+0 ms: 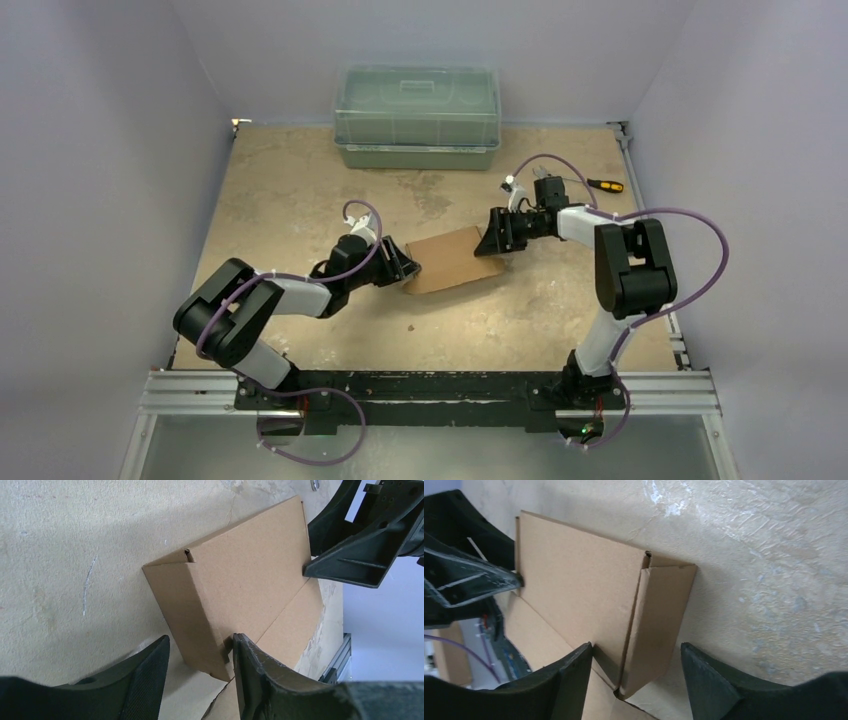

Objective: Fold the paper box

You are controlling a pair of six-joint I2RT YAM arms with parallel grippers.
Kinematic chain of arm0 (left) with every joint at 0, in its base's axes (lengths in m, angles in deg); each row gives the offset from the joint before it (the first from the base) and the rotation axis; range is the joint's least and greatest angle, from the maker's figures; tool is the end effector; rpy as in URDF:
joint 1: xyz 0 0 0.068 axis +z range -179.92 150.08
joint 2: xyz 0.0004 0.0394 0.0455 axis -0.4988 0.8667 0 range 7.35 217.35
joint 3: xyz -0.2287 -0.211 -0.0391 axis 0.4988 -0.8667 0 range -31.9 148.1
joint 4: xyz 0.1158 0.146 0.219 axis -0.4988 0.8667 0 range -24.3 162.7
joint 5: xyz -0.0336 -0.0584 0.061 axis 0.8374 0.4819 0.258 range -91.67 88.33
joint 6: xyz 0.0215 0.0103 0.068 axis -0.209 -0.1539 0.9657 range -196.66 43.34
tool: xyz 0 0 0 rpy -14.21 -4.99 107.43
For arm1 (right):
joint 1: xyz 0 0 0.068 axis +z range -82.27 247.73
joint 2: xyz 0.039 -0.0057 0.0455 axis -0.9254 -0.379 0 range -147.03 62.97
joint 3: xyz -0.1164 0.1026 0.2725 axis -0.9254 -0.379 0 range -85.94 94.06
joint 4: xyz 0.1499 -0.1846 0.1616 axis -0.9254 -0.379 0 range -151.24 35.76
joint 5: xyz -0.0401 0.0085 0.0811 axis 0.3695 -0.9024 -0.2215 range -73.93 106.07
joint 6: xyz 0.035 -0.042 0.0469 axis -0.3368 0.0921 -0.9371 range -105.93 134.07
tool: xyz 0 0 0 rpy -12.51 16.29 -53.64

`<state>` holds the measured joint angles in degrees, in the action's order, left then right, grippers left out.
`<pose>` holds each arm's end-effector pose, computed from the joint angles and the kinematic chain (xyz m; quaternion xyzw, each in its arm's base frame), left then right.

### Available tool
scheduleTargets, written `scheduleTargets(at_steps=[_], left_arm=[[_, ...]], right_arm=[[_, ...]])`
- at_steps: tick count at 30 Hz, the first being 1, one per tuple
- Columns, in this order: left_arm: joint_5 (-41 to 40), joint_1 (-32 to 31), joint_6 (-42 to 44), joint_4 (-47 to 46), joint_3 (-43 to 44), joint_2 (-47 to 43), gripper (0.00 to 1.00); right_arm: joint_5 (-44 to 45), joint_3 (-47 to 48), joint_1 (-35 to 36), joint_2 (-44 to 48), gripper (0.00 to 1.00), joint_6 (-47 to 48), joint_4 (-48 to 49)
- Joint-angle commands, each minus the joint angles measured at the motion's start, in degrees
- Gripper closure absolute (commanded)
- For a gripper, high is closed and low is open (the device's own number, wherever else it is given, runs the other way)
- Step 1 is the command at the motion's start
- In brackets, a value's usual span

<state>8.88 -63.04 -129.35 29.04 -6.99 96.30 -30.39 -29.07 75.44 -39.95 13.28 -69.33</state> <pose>0.2499 -0.1760 0.1396 -0.0975 0.8465 -0.4098 0.3256 0.3672 0.0933 0.1562 -0.1518 0.8824 0.3979 0.2000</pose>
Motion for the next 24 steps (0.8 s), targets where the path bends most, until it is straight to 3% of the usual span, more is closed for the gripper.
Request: scheduleTargets(at_steps=[1, 4, 7, 16, 24], left_arm=[[0.08, 0.04, 2.02, 0.83, -0.51, -0.22, 0.50], [0.20, 0.10, 1.03, -1.19, -1.73, -1.44, 0.38], [0.26, 0.23, -0.54, -4.94, -3.89, -2.67, 0.28], [3.95, 0.27, -5.28, -18.54, -7.41, -0.95, 0.21], [7.69, 0.32, -13.93, -40.43, -8.88, 9.11, 0.13]], right_arm=[[-3.68, -0.61, -1.67, -1.85, 0.38, -2.67, 1.35], [-5.15, -0.23, -3.96, -4.74, 0.53, -1.74, -0.24], [-5.99, 0.07, -5.66, -6.78, 0.61, -0.16, -2.23], [-9.10, 0.39, -7.49, -8.78, 0.68, 0.45, -2.88], [-10.65, 0.89, -7.53, -9.91, 0.70, 2.82, -4.09]])
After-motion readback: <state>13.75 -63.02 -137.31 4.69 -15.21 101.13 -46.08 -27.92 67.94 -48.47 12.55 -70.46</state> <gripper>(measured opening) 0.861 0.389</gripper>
